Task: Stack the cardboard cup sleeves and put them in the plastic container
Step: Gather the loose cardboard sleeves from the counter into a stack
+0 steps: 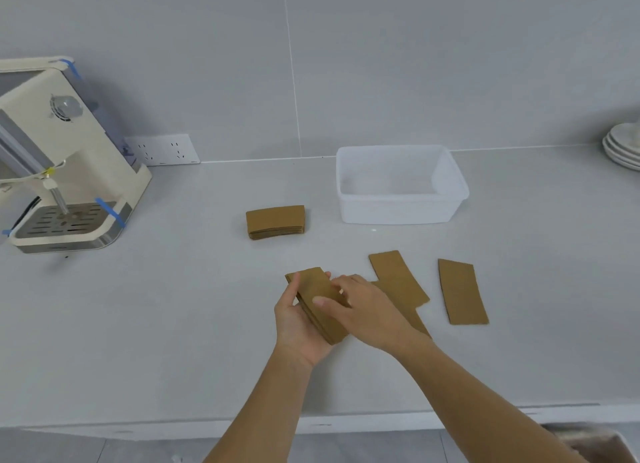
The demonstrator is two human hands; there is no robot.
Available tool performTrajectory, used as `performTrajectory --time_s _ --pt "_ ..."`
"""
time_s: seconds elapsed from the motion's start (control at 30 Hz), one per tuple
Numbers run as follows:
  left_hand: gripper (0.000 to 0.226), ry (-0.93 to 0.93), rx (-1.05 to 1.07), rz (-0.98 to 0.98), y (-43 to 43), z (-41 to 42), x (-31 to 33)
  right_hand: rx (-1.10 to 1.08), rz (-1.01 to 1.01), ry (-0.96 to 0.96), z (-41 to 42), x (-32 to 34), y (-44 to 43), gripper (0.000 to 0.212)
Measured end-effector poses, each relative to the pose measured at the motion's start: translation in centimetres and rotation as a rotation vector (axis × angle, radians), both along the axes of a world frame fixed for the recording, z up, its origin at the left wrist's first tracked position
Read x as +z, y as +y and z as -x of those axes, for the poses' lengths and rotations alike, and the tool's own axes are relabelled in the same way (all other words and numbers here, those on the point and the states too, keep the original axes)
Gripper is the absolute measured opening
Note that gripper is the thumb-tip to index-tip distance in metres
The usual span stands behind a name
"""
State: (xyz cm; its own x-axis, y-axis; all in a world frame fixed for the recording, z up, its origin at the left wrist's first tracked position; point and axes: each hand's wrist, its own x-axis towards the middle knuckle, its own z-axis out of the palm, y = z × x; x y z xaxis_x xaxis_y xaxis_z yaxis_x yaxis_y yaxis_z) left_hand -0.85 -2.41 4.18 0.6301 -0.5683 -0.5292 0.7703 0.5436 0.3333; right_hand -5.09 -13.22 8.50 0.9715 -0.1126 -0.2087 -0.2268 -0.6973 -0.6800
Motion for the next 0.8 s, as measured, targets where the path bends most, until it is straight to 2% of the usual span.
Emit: performTrajectory --time_s 0.1,0.2,0.3,0.43,0.8 --pt "0.054 0.007 0.005 0.032 -0.4 0.0 0.0 -0.169 0.058 -0.044 0.0 0.0 -2.1 0.050" --pt "0.059 0.024 0.017 0.051 -0.9 -0.1 -0.1 -0.320 0.237 -0.066 0.5 -1.5 -3.7 0.054" --pt "0.061 0.043 0.018 0.047 -1.6 0.0 -0.5 -0.400 0.305 -0.042 1.7 -3.5 -4.2 0.064" --pt "0.063 0.051 0.002 0.006 -2.1 0.2 -1.3 -0.405 0.348 0.037 3.1 -5.6 -4.3 0.077" --pt "0.061 0.043 0.059 -0.024 -2.0 0.7 -1.5 -0.320 0.449 0.028 4.1 -6.2 -4.2 0.065"
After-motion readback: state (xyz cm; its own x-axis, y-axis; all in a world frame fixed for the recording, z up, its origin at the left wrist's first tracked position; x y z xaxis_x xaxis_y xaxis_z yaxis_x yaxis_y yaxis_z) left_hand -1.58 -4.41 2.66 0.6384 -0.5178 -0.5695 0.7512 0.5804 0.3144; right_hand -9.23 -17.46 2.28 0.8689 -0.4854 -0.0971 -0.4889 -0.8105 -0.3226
